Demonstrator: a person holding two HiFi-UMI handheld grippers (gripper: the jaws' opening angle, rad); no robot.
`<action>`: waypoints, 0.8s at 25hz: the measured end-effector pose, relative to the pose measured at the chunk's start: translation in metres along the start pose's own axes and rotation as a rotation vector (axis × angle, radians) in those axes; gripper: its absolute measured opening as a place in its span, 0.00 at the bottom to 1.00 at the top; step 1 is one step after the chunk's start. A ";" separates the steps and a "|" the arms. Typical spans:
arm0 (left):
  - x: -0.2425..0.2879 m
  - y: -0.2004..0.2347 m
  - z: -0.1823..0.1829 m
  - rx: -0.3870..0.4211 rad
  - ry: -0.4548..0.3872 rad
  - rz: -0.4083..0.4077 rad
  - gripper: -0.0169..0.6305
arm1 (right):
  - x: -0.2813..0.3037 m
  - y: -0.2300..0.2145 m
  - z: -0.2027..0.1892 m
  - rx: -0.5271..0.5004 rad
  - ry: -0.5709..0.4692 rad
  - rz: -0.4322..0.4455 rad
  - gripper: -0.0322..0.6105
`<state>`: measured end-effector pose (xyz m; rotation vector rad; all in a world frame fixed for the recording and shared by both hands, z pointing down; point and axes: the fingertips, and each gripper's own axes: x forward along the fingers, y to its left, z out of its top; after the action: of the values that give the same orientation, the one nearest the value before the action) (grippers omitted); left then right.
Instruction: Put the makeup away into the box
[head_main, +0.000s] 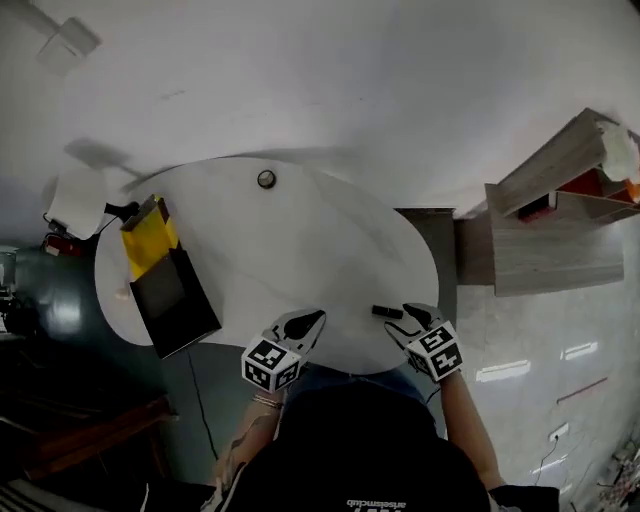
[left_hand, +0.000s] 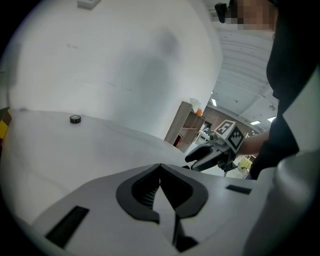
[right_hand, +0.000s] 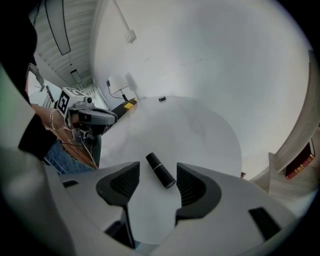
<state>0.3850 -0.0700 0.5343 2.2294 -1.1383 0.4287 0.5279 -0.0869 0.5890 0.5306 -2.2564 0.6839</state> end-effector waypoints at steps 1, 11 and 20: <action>0.001 0.001 0.000 0.002 0.002 0.008 0.05 | 0.001 -0.001 0.000 -0.002 0.000 0.005 0.43; 0.004 0.012 0.003 -0.033 0.005 0.074 0.05 | 0.011 -0.005 -0.003 -0.021 0.012 0.062 0.42; 0.011 0.000 0.008 -0.048 0.002 0.072 0.05 | 0.014 -0.008 -0.006 -0.017 0.017 0.093 0.37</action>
<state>0.3910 -0.0817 0.5340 2.1520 -1.2180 0.4281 0.5257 -0.0915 0.6056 0.4129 -2.2805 0.7124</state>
